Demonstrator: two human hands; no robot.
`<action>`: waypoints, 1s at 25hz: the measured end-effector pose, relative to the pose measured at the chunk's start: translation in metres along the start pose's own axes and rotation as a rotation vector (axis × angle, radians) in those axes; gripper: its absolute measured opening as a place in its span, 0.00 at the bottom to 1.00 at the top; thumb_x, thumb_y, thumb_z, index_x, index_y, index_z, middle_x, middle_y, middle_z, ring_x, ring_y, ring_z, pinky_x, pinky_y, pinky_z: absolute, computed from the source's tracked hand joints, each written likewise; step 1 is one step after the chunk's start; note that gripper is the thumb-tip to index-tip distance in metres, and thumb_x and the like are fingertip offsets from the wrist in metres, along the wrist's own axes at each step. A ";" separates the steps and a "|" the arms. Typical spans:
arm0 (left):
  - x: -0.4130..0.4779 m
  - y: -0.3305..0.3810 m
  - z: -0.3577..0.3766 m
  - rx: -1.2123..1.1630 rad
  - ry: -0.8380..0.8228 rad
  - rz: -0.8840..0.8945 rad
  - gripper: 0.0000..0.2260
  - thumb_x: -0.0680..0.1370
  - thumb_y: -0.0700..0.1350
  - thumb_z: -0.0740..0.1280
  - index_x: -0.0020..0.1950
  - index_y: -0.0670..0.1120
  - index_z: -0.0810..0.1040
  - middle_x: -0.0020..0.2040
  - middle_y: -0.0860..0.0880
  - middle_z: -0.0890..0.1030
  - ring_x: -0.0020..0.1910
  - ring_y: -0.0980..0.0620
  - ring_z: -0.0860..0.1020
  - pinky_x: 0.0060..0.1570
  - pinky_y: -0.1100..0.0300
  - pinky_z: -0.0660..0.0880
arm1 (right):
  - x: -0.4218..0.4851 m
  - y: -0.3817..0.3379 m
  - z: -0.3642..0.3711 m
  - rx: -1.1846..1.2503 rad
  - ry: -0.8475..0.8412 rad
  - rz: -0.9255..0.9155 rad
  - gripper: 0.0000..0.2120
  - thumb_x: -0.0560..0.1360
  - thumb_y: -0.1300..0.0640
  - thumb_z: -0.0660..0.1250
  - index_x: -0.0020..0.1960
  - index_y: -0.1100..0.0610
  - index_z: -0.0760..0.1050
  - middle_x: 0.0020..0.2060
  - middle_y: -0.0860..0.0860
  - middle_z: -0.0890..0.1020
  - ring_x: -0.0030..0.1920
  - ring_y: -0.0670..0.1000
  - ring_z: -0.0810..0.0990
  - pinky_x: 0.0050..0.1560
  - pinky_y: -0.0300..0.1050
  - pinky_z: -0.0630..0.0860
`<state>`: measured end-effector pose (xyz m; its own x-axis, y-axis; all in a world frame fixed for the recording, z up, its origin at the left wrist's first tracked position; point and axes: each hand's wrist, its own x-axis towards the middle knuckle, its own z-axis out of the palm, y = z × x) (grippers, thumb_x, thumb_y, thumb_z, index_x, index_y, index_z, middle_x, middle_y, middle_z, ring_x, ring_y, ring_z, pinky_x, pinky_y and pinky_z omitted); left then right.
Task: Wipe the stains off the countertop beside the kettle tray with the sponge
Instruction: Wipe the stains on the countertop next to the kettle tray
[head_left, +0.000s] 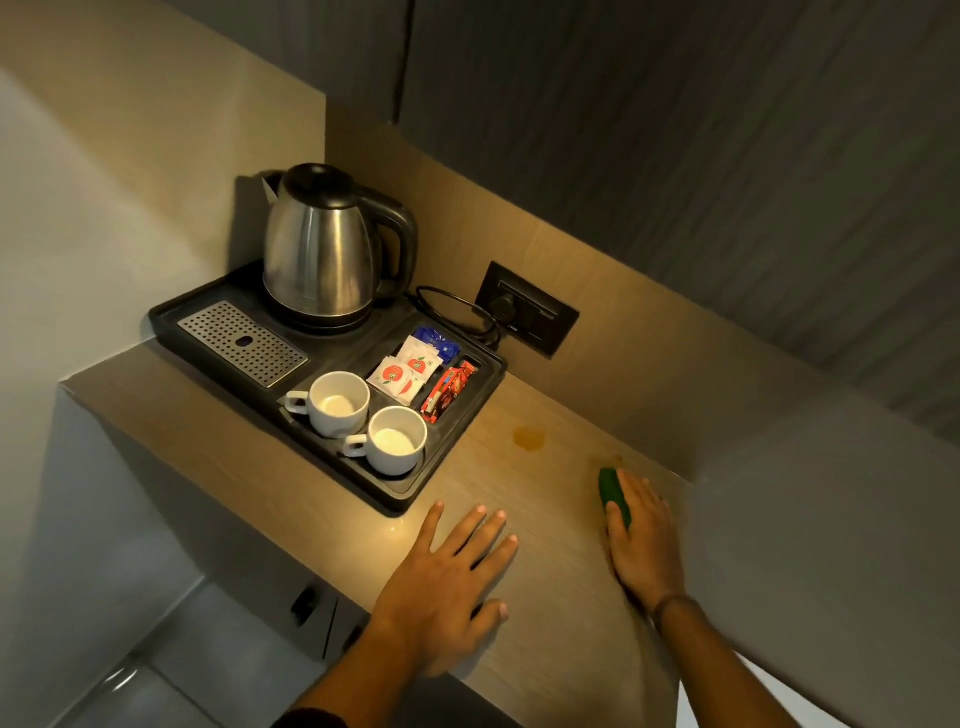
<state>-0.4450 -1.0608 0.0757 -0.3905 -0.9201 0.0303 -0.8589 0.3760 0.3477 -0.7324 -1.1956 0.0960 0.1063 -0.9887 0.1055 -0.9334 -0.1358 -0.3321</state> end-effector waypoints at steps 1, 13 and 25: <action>0.000 0.001 0.000 0.004 0.003 -0.001 0.31 0.85 0.66 0.48 0.85 0.56 0.46 0.87 0.52 0.42 0.83 0.49 0.36 0.78 0.33 0.33 | 0.024 -0.010 -0.002 -0.010 0.021 0.080 0.25 0.85 0.55 0.60 0.80 0.55 0.63 0.79 0.56 0.69 0.80 0.57 0.62 0.79 0.59 0.58; 0.000 0.000 -0.001 -0.007 -0.010 -0.003 0.31 0.84 0.67 0.47 0.85 0.57 0.45 0.87 0.53 0.42 0.83 0.50 0.35 0.76 0.36 0.29 | 0.076 -0.075 0.006 0.018 -0.058 0.008 0.25 0.85 0.56 0.60 0.81 0.55 0.62 0.80 0.55 0.66 0.81 0.58 0.60 0.80 0.60 0.56; 0.000 0.001 -0.003 -0.017 -0.028 -0.003 0.31 0.85 0.66 0.48 0.85 0.56 0.45 0.87 0.52 0.41 0.83 0.50 0.36 0.78 0.34 0.32 | 0.077 -0.128 0.027 0.063 -0.163 -0.221 0.26 0.85 0.53 0.60 0.82 0.53 0.60 0.81 0.53 0.63 0.82 0.55 0.56 0.82 0.61 0.51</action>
<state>-0.4446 -1.0608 0.0792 -0.3972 -0.9177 0.0033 -0.8544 0.3711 0.3638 -0.5957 -1.2562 0.1216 0.3634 -0.9311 0.0311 -0.8588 -0.3478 -0.3761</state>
